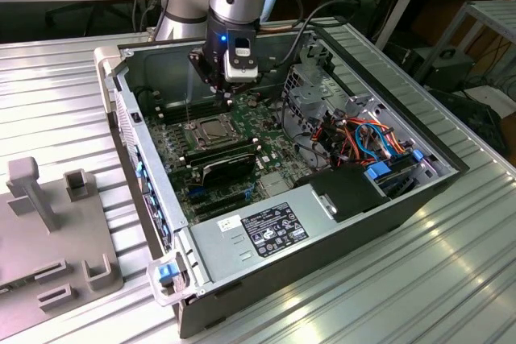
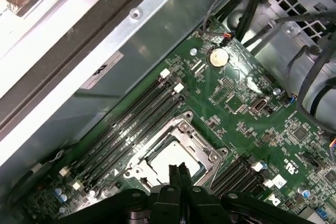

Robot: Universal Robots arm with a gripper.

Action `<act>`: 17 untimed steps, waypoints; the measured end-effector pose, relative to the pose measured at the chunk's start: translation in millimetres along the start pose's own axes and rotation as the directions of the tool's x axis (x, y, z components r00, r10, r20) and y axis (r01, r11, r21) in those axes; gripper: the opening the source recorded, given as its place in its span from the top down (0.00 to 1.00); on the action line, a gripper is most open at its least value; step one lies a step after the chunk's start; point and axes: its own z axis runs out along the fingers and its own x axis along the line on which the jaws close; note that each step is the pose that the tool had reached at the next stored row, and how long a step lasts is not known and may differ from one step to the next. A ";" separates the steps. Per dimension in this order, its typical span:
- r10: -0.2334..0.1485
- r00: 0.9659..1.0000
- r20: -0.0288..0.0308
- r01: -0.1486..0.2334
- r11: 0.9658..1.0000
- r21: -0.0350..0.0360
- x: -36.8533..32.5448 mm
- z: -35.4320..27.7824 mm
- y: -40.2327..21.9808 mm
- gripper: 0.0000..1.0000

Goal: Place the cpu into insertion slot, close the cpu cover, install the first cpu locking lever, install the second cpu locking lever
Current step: 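Install the first cpu locking lever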

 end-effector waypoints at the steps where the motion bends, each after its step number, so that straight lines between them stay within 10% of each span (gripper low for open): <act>1: -0.006 1.000 0.000 0.006 1.000 0.000 0.1 0.1 -0.9 0.89; 9: -0.069 0.998 -0.001 0.069 0.998 0.001 4.4 1.2 -10.1 0.89; 17: -0.161 0.987 -0.004 0.161 0.987 0.002 11.1 5.4 -18.3 0.89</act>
